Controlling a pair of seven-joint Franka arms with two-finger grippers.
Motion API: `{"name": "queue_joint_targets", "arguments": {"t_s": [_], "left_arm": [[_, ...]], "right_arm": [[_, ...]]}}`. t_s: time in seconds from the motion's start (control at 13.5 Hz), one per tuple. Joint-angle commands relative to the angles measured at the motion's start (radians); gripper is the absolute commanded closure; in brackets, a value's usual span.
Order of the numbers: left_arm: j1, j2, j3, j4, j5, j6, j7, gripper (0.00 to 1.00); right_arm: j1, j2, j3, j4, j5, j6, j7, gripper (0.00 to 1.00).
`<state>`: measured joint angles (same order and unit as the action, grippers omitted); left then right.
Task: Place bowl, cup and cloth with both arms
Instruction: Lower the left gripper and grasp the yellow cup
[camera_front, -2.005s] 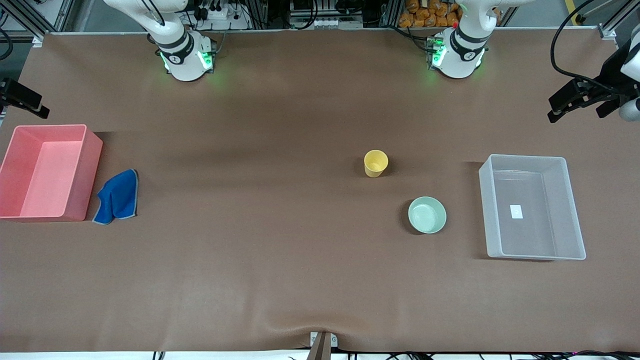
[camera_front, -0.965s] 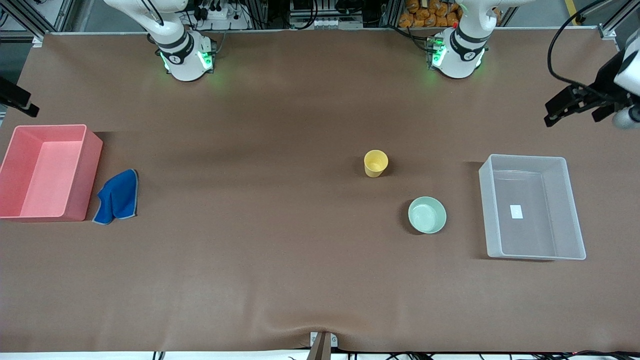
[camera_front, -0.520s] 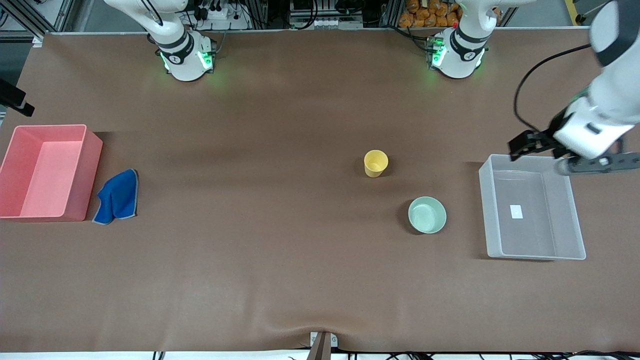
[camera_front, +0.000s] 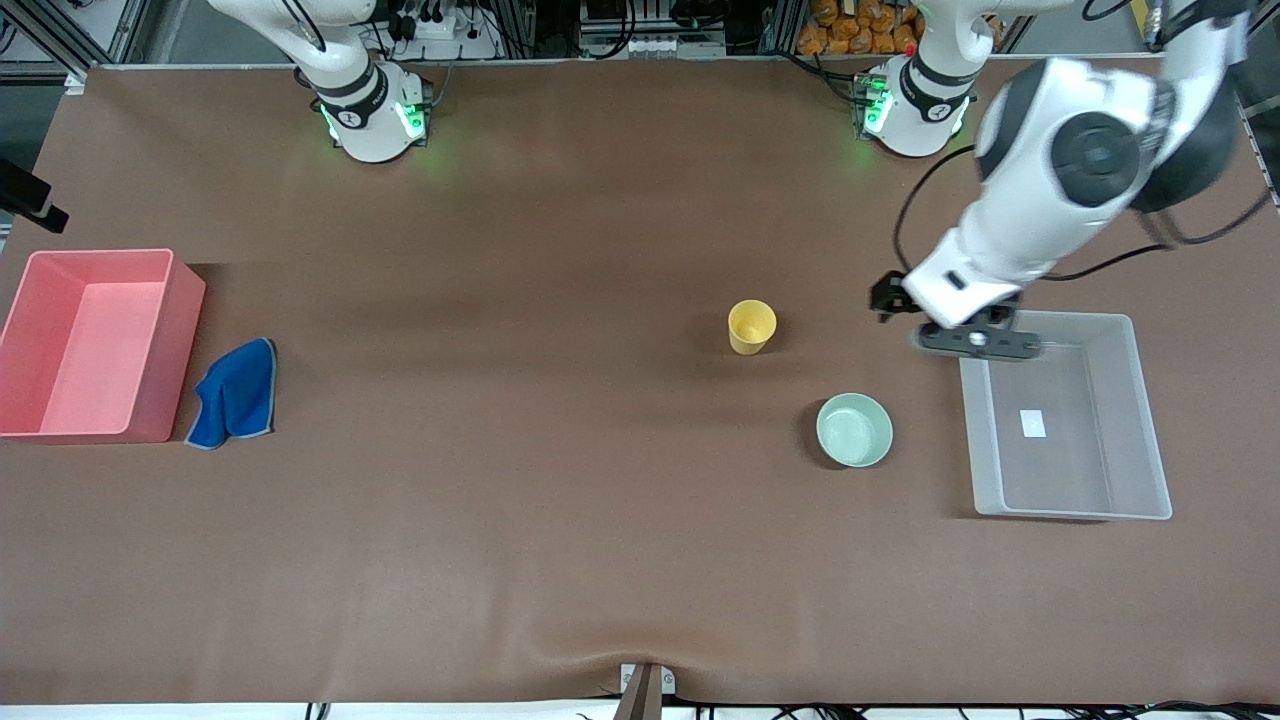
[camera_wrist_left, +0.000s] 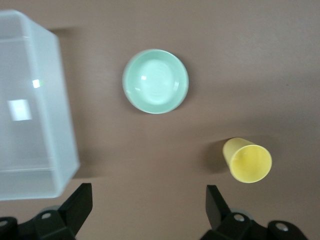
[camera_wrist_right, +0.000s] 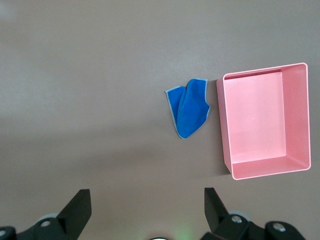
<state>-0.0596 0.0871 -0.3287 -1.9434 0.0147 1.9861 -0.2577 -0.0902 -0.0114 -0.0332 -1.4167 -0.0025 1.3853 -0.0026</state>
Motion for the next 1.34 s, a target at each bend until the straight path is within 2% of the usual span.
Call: {"name": "queue_joint_targets", "arguments": {"t_s": [0.0, 0.3, 0.52, 0.82, 1.11, 1.26], "left_arm": [[0.004, -0.023, -0.073, -0.161, -0.018, 0.172, -0.098, 0.00], [-0.002, 0.068, -0.133, -0.190, -0.016, 0.217, -0.136, 0.00], [-0.023, 0.147, -0.136, -0.189, -0.018, 0.292, -0.141, 0.10], [-0.072, 0.232, -0.135, -0.184, -0.006, 0.387, -0.253, 0.17], [-0.075, 0.278, -0.135, -0.189, 0.001, 0.389, -0.259, 0.45], [-0.078, 0.304, -0.136, -0.183, 0.001, 0.398, -0.259, 0.73]], "right_arm": [[-0.019, 0.008, 0.007, 0.024, -0.011, -0.014, -0.005, 0.00], [-0.025, 0.005, 0.007, 0.025, -0.013, -0.014, -0.007, 0.00], [-0.026, 0.005, 0.007, 0.027, -0.011, -0.014, -0.004, 0.00], [-0.029, 0.004, 0.006, 0.031, -0.008, -0.014, -0.004, 0.00], [-0.026, 0.005, 0.010, 0.038, -0.007, -0.012, 0.006, 0.00], [-0.026, 0.005, 0.009, 0.039, -0.010, -0.012, 0.006, 0.00]]}}
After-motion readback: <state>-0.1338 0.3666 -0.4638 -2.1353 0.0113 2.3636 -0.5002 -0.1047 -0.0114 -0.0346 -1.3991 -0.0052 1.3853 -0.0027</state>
